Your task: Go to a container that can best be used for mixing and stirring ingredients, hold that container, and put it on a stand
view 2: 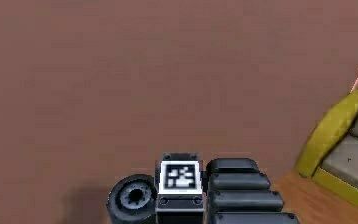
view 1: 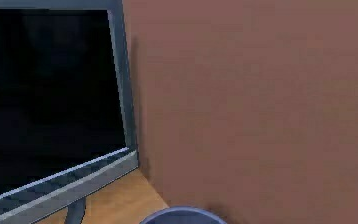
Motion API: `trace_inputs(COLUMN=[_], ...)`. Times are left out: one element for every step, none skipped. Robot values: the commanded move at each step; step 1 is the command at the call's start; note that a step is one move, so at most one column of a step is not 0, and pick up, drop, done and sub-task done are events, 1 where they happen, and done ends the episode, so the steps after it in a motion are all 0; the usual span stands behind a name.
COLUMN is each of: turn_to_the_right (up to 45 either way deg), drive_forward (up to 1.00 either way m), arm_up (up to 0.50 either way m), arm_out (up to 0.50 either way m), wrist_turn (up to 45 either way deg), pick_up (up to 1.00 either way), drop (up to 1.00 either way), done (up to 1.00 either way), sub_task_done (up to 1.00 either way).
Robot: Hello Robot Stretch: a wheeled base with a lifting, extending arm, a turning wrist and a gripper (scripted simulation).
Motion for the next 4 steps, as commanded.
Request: trace_inputs(turn_to_the_right=[-45.0,-45.0,-45.0,-27.0], drive_forward=[0.0,0.0,0.0,0.0], arm_up=[0.0,0.0,0.0,0.0], arm_out=[0.0,0.0,0.0,0.0], wrist_turn=[0.0,0.0,0.0,0.0], pick_up=[0.0,0.0,0.0,0.0], drop=[0.0,0.0,0.0,0.0], done=[0.0,0.0,0.0,0.0], sub_task_done=[0.0,0.0,0.0,0.0])
